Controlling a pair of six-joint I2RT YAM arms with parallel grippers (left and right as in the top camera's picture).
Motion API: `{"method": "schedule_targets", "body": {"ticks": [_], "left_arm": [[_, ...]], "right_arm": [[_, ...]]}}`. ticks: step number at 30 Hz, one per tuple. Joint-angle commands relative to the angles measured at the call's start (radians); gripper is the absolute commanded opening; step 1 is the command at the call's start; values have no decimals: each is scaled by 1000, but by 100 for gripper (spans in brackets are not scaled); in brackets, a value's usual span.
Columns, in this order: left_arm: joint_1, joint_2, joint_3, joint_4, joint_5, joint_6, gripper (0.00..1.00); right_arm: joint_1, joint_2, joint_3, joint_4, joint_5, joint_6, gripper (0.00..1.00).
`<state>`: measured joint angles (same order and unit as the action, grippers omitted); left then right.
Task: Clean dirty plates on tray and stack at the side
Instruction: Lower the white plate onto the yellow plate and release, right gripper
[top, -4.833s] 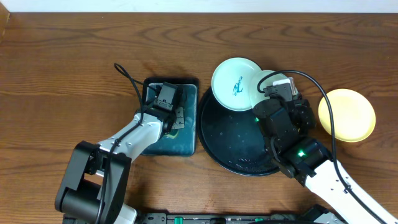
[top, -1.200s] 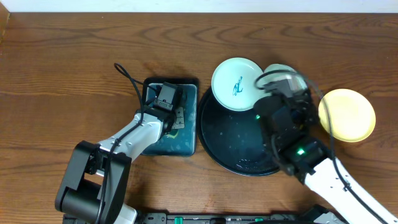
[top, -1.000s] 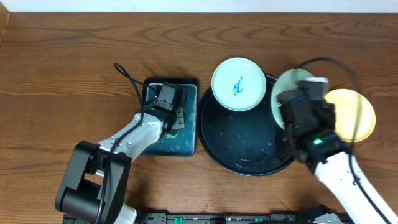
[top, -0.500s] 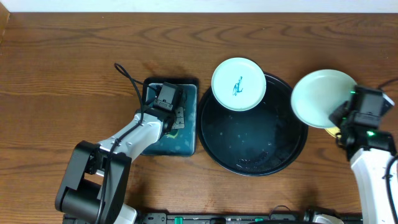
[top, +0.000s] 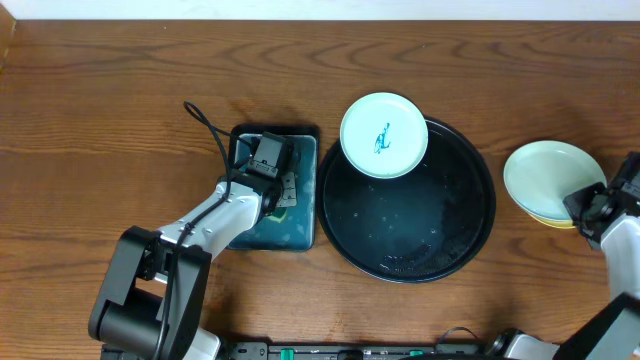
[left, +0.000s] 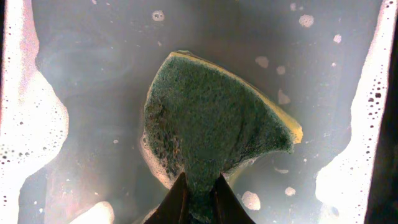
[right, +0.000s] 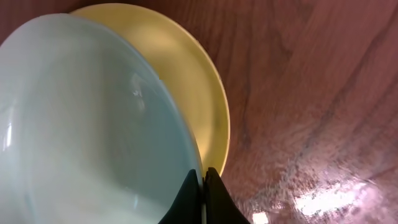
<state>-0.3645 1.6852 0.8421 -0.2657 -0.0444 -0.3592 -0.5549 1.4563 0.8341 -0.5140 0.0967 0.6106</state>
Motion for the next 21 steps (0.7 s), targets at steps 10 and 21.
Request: {"method": "schedule_targets", "body": {"ticks": [10,21], "left_arm": [[0,53,-20,-17,10,5,7],[0,53,-20,-16,10,5,7]], "right_arm": [[-37,74,15,63,-41,17,1],[-34,74,15,58,-80,-23,53]]}}
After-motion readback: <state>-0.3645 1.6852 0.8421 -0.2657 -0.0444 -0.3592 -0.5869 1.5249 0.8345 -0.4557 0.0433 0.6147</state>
